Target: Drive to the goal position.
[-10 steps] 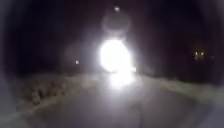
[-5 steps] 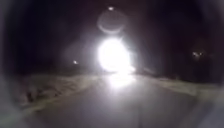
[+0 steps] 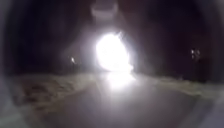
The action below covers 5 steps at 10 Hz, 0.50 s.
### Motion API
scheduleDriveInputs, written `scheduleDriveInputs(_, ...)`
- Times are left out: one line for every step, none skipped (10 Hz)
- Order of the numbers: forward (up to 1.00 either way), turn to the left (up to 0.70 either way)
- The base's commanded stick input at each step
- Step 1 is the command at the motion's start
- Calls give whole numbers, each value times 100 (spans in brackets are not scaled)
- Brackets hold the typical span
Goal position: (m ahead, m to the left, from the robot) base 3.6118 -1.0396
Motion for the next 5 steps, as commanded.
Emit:
scheduleDriveInputs(100,-6)
scheduleDriveInputs(100,-7)
scheduleDriveInputs(100,-7)
scheduleDriveInputs(100,-4)
scheduleDriveInputs(100,-4)
